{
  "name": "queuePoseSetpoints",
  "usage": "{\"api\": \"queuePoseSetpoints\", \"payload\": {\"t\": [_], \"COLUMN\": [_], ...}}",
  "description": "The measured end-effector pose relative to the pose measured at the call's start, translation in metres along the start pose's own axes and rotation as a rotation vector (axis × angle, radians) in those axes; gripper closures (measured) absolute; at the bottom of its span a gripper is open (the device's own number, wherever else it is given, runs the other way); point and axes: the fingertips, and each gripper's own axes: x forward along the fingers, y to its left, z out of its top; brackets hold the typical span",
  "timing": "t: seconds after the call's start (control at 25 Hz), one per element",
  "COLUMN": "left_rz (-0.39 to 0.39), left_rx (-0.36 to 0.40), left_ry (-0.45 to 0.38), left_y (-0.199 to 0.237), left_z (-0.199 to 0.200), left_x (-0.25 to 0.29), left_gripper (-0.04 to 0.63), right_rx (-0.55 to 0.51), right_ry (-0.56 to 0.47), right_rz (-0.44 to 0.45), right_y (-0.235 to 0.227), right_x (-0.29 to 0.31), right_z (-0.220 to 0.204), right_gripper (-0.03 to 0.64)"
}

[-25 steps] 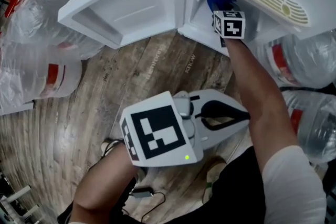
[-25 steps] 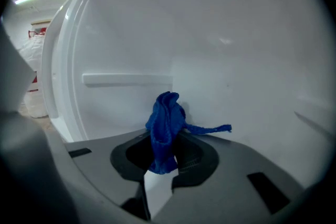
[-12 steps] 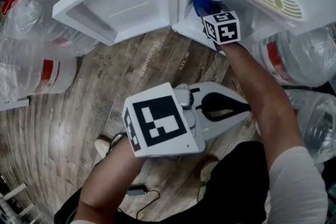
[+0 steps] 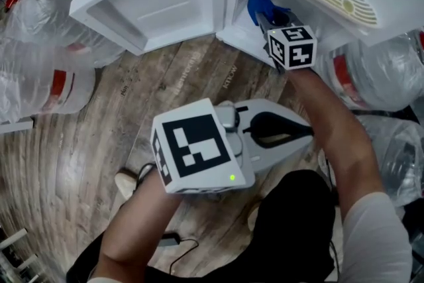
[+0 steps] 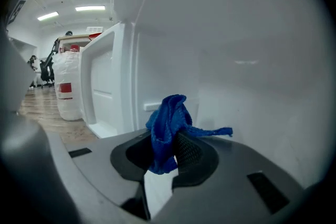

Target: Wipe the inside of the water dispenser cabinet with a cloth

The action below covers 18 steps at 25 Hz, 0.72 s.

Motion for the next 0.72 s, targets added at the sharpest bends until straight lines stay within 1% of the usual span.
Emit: {"api": "queuePoseSetpoints", "payload": {"t": [0.12,0.2,0.32,0.4,0.52,0.72], "left_rz": [-0.003,-0.003,0.012,0.019,0.032,0.028], "left_rx": [0.001,0.0,-0.011,-0.02,-0.028,-0.025], "left_ry": [-0.009,-0.011,-0.021,-0.025,-0.027,-0.018], "left_y": [-0.002,-0.003,-0.002,-0.002,-0.001,-0.005], "left_z": [0.002,0.001,0.001,0.0,-0.004,-0.008], "left_x": [-0.001,-0.002,-0.006,-0.009,-0.012,-0.013], "left_gripper": [0.592,0.592,0.592,0.592,0.592,0.592], "right_rx": [-0.001,0.016,0.033,0.016,-0.03,-0.078], "right_ry": [-0.01,-0.009,-0.013,-0.011,-0.01,-0.028], "right_rz": [-0.067,-0.11,-0.152,-0.15,-0.122,-0.079], "right_y": [-0.026,-0.041,-0.058,-0.06,-0.048,-0.023], "right_x": [0.004,0.009,0.023,0.032,0.038,0.025], "right_z": [0.012,0.015,0.022,0.029,0.035,0.033], "right_gripper": [0.54,0.54,0.54,0.54,0.54,0.54]}}
